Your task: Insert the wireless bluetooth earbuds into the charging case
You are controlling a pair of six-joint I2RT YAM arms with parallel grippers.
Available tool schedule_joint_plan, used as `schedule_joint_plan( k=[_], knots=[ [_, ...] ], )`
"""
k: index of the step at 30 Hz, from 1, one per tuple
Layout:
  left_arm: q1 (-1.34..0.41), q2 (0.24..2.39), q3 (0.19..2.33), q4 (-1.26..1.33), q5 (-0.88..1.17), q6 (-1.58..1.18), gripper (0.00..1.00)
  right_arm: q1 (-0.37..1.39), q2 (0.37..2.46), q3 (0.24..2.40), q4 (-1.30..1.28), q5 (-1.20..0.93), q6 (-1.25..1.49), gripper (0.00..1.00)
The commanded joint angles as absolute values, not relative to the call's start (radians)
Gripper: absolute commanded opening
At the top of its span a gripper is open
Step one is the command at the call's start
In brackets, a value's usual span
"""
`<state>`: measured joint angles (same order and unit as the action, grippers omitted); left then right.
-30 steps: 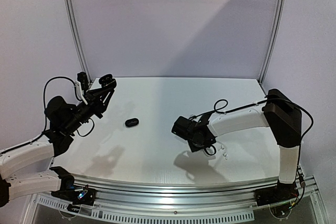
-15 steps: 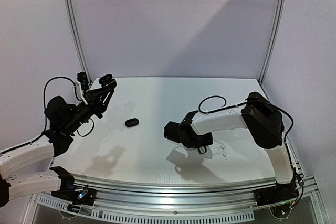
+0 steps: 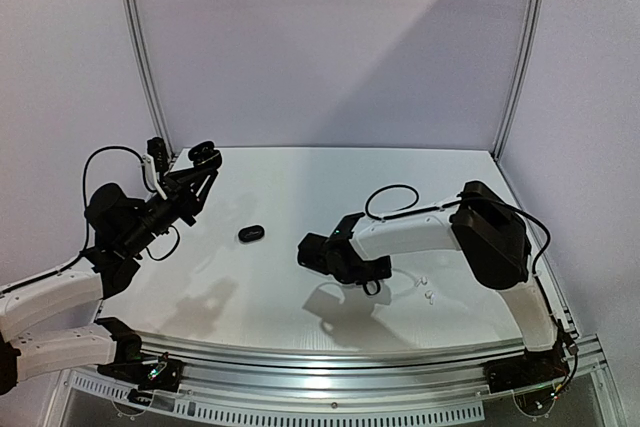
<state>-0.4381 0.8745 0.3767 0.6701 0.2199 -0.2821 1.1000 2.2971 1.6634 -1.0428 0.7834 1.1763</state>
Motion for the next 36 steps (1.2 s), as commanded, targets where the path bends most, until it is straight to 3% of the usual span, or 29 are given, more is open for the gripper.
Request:
schedule_joint_plan(
  k=[1,10,36],
  knots=[
    [-0.436,0.868,0.367,0.693,0.230,-0.282,0.00,1.113,2.327,1.678,-1.038,0.749,1.178,0.18],
    [-0.436,0.870,0.369,0.687,0.230,-0.282,0.00,1.119,2.329,1.689,-1.013,0.729,1.163,0.25],
    [-0.436,0.868,0.369,0.679,0.233,-0.281,0.00,1.144,2.329,1.784,-0.985,0.760,1.036,0.28]
  ],
)
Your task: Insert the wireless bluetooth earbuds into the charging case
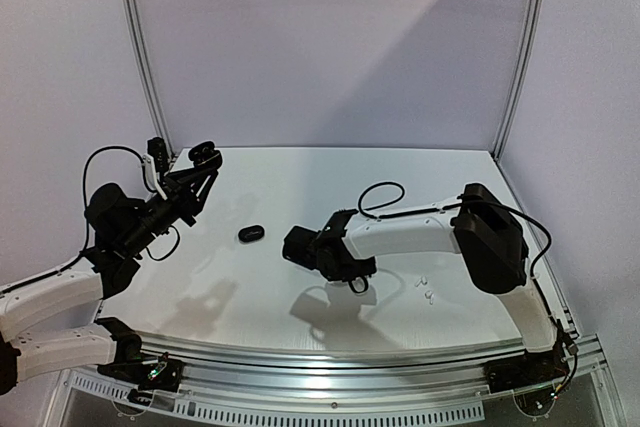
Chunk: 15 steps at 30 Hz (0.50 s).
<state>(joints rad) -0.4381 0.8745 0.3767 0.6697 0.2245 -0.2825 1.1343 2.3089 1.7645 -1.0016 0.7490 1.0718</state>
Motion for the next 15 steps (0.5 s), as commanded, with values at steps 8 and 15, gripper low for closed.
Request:
schedule_joint_plan(
  k=[8,15],
  knots=[
    [-0.436,0.866,0.370,0.675,0.228,-0.278,0.00,1.116,2.028,1.458,-0.576,0.699,0.876,0.37],
    [-0.436,0.865,0.368,0.678,0.232,-0.279,0.00,1.016,1.722,1.174,-0.310,0.344,0.704,0.50]
  ],
)
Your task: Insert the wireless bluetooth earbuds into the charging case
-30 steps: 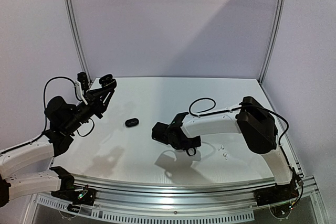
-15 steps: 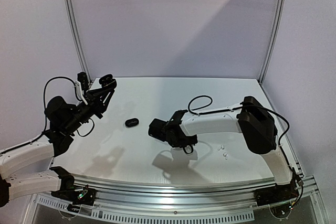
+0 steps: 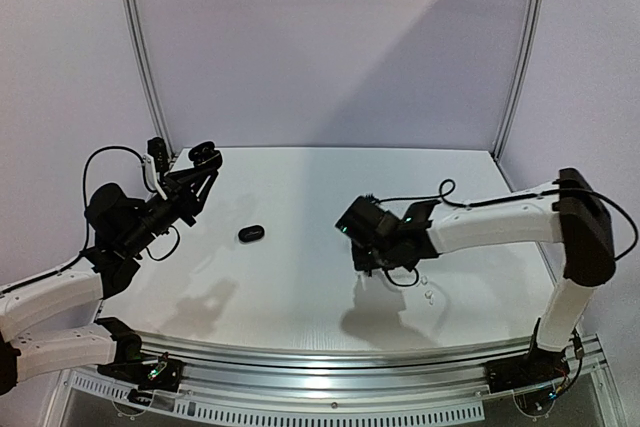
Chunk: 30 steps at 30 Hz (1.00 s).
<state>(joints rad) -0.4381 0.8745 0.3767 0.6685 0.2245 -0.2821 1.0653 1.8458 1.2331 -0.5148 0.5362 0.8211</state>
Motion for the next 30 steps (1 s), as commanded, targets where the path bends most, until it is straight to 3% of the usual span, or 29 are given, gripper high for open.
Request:
schedule_joint_plan(
  k=[1,7,12,18,30],
  knots=[
    [-0.436,0.866,0.368,0.678,0.231,-0.278,0.00,1.007,1.710,1.165,-0.307,0.309,0.691,0.51],
    [-0.436,0.866,0.369,0.675,0.233,-0.280,0.00,0.919,1.706,1.110,-0.289,0.115,0.731,0.52],
    [-0.436,0.866,0.371,0.673,0.233,-0.280,0.00,0.909,1.771,1.150,-0.327,0.070,0.747,0.41],
    [-0.436,0.858,0.371,0.669,0.233,-0.278,0.00,0.900,1.843,1.160,-0.352,0.070,0.769,0.36],
    [-0.436,0.856,0.369,0.672,0.234,-0.278,0.00,0.892,1.843,1.146,-0.432,0.115,0.789,0.36]
  ],
)
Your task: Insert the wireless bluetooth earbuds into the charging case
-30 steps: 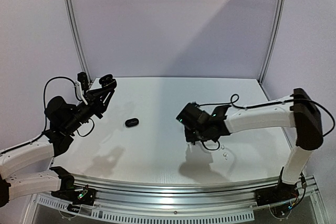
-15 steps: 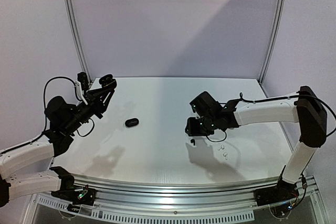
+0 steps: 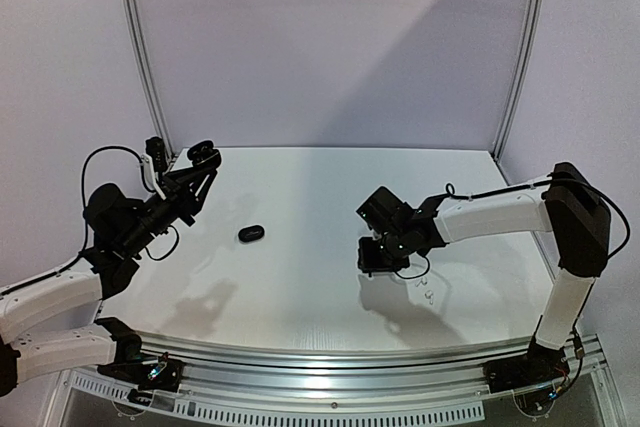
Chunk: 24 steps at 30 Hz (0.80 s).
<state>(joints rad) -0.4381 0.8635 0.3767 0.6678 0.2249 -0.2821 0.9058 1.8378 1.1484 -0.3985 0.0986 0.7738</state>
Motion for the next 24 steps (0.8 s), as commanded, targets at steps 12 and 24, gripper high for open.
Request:
schedule_joint_plan(
  k=[12,24],
  knots=[
    [-0.436,0.857,0.373,0.670,0.235,-0.278,0.00,0.878,1.914,1.139,-0.372,0.089,0.782,0.28],
    [-0.436,0.856,0.370,0.672,0.233,-0.278,0.00,0.880,1.945,1.145,-0.372,0.077,0.772,0.08]
  ],
)
